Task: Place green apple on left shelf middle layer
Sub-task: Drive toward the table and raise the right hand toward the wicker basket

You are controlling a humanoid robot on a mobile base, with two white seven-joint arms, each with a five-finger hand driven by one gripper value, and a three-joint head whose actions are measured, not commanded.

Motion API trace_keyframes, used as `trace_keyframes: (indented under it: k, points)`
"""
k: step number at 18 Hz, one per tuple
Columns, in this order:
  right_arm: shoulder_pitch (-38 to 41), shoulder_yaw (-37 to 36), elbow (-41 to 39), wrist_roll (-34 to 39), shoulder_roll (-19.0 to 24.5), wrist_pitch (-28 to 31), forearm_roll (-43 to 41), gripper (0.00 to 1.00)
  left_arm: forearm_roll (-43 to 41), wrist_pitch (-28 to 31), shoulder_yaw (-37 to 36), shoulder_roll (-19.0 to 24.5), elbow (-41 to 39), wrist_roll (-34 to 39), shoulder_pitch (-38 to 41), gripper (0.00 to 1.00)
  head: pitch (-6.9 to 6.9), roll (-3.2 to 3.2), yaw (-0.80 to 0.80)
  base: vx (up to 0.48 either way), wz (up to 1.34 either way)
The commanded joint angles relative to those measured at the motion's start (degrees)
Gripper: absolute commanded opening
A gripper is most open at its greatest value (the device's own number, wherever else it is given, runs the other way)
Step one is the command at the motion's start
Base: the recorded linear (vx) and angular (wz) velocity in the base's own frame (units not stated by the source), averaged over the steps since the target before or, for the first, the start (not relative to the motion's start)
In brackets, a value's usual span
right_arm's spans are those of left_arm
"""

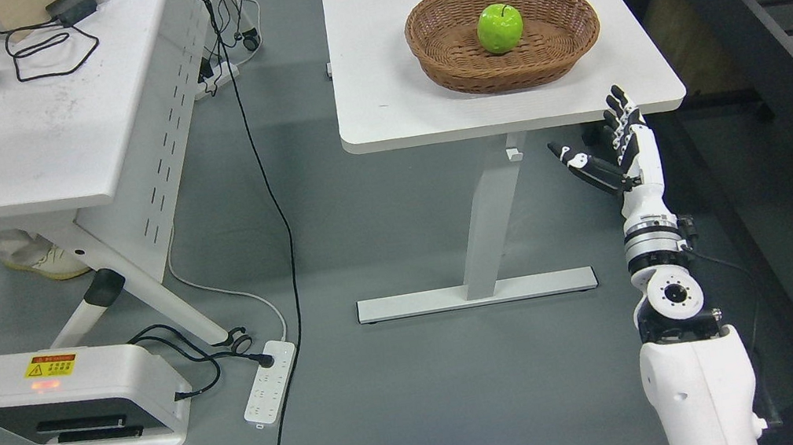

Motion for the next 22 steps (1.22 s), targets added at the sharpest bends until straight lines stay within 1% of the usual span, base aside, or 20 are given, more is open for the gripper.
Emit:
trace_keyframes:
  k: [1,10,15,17,18,19,20,21,22]
  points:
    - [-0.20,1.58,0.00,0.02,-1.00,0.03,0.10,1.00,0.00,0.01,0.00,1.00,0.00,0.05,0.00,1.00,0.00,0.00,0.00,0.000,0.00]
    - [-1.34,0.62,0.44,-0.24,-1.00,-0.32,-0.52,1.00,0.00,0.01,0.00,1.00,0.00,-0.04,0.00,1.00,0.00,0.00,0.00,0.000,0.00]
    - [-0.73,0.79,0.35,-0.33,-1.00,-1.02,0.97,1.00,0.00,0.01,0.00,1.00,0.00,0.05,0.00,1.00,0.00,0.00,0.00,0.000,0.00]
    - [-1.52,1.05,0.35,-0.33,-1.00,-1.46,5.52,1.00,0.00,0.01,0.00,1.00,0.00,0.05,0.00,1.00,0.00,0.00,0.00,0.000,0.00]
    - [-1.78,1.40,0.18,-0.42,-1.00,-1.46,10.24,0.99,0.00,0.01,0.00,1.00,0.00,0.05,0.00,1.00,0.00,0.00,0.00,0.000,0.00]
    - [-3.09,1.49,0.17,-0.42,-1.00,-1.29,18.82,0.99,0.00,0.01,0.00,1.00,0.00,0.05,0.00,1.00,0.00,0.00,0.00,0.019,0.01]
    - [-3.62,1.50,0.00,-0.51,-1.00,-1.02,25.08,0.99,0.00,0.01,0.00,1.00,0.00,0.05,0.00,1.00,0.00,0.00,0.00,0.019,0.01]
    - [-3.72,1.15,-0.18,-0.51,-1.00,-0.93,30.10,0.98,0.00,0.01,0.00,1.00,0.00,0.05,0.00,1.00,0.00,0.00,0.00,0.037,0.06]
    - [-3.80,1.14,-0.35,-0.42,-1.31,-0.93,32.33,0.99,0.00,0.01,0.00,1.00,0.00,-0.04,0.00,1.00,0.00,0.00,0.00,0.037,0.06]
